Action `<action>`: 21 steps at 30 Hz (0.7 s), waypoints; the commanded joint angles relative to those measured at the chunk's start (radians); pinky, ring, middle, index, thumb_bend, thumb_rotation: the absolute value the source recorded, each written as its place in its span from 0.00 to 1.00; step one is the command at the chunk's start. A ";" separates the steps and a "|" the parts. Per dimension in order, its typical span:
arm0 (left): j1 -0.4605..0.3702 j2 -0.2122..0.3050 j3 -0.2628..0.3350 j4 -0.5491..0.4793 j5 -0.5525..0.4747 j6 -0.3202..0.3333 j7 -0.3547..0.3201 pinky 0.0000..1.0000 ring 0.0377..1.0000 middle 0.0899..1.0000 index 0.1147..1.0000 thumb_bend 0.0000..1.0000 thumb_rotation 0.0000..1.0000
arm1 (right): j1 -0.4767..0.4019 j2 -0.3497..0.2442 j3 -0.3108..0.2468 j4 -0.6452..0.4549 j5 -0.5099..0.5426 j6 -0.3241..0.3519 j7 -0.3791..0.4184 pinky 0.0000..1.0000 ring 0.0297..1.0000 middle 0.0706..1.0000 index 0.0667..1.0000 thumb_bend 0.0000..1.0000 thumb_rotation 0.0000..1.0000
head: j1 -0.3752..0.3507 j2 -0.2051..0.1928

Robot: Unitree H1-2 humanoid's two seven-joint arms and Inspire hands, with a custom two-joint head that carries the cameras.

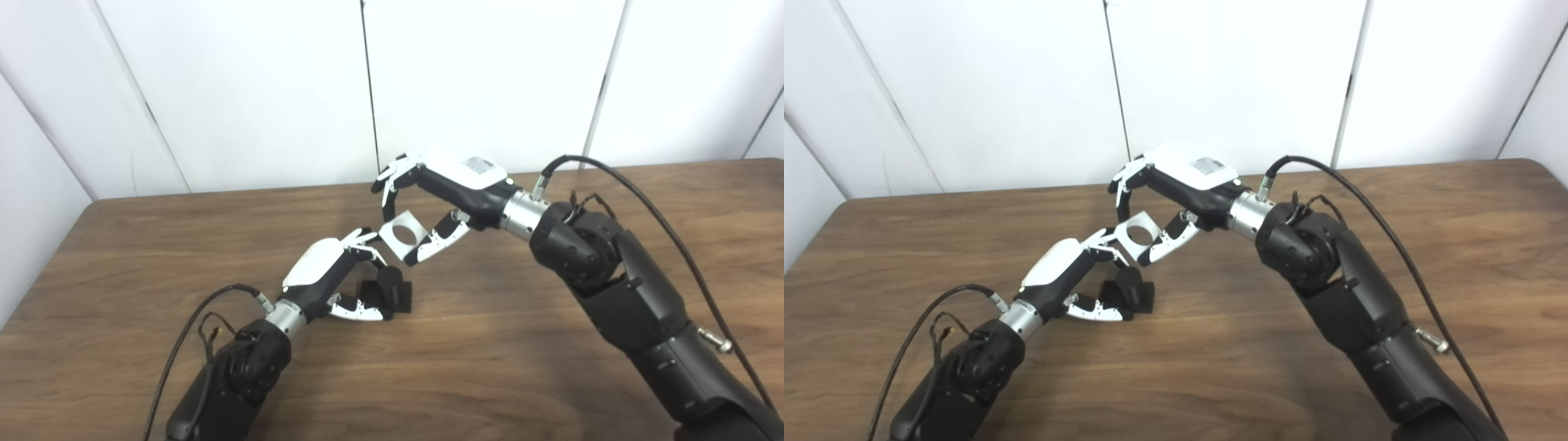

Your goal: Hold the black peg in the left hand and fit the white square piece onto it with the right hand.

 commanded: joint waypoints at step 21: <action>-0.018 -0.005 -0.020 0.001 0.047 0.052 -0.012 0.94 0.98 0.91 0.43 0.52 0.08 | -0.071 0.037 0.040 0.124 -0.036 -0.045 -0.053 0.89 0.83 0.75 0.44 0.52 0.14 | 0.017 0.003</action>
